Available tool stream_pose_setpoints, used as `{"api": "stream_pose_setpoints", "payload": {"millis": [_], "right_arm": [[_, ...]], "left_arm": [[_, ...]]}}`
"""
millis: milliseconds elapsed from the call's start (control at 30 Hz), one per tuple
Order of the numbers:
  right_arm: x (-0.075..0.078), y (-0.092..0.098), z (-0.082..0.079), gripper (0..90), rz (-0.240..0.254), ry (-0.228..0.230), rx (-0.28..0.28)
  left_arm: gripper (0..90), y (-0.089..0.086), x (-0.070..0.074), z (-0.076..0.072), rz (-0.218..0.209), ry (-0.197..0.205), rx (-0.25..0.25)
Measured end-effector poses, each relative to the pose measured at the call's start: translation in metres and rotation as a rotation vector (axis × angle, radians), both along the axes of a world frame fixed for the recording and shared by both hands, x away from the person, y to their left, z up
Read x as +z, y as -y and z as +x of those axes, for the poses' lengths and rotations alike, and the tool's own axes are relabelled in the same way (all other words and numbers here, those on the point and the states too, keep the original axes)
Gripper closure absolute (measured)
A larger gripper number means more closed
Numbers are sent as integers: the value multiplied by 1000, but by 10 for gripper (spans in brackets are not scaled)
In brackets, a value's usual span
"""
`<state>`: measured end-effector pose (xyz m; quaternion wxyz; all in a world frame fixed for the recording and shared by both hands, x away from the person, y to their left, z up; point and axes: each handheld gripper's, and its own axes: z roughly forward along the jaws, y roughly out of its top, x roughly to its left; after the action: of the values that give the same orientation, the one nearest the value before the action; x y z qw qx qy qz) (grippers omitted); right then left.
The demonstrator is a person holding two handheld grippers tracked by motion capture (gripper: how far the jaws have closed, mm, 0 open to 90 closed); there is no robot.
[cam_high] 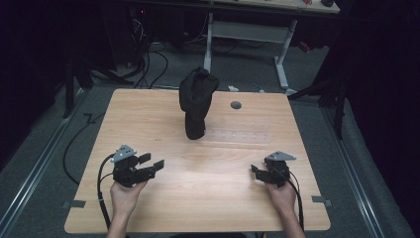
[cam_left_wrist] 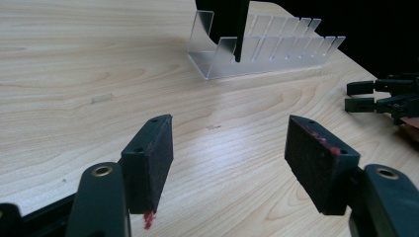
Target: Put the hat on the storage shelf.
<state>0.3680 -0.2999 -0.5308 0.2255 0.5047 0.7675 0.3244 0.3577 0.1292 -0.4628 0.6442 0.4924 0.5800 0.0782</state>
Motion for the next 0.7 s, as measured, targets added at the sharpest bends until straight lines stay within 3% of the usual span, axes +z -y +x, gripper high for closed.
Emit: {"api": "stream_pose_setpoints", "payload": {"millis": [133,267,700], "right_arm": [[0,0,0,360,-1,1,0],[0,0,0,360,1,-1,-1],[0,0,0,360,2,-1,-2]], "left_arm": [[348,-1,-6,0,-18,-16,7],[341,0,-13,1,-10,-30,14],[324,7,-34,3,43,-49,21]]}}
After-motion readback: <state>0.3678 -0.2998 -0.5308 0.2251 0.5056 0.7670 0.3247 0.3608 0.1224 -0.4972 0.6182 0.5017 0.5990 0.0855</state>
